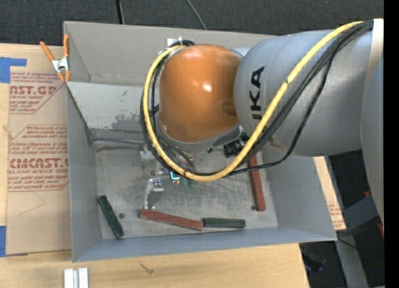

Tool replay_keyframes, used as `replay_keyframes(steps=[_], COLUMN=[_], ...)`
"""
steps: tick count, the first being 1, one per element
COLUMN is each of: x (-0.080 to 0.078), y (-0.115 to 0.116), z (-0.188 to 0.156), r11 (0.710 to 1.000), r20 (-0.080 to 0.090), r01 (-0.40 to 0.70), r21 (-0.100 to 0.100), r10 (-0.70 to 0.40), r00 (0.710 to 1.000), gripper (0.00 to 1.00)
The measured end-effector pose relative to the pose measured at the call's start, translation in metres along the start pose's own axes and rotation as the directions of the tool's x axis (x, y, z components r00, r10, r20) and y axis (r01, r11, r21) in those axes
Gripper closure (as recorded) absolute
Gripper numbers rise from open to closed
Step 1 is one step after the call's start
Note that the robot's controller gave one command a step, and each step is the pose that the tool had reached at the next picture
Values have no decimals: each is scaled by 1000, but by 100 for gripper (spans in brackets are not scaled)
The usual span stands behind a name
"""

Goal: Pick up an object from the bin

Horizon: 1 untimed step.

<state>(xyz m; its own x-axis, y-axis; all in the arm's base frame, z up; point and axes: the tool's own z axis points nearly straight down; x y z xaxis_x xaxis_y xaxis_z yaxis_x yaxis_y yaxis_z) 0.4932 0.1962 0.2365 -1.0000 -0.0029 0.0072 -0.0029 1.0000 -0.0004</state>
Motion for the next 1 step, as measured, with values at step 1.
replay_keyframes(steps=[1], x=[-2], y=[-1], z=[-4], r11=[1000], r20=[8], r01=[-3], r21=[-2], r10=[3], r00=[1000], gripper=[0])
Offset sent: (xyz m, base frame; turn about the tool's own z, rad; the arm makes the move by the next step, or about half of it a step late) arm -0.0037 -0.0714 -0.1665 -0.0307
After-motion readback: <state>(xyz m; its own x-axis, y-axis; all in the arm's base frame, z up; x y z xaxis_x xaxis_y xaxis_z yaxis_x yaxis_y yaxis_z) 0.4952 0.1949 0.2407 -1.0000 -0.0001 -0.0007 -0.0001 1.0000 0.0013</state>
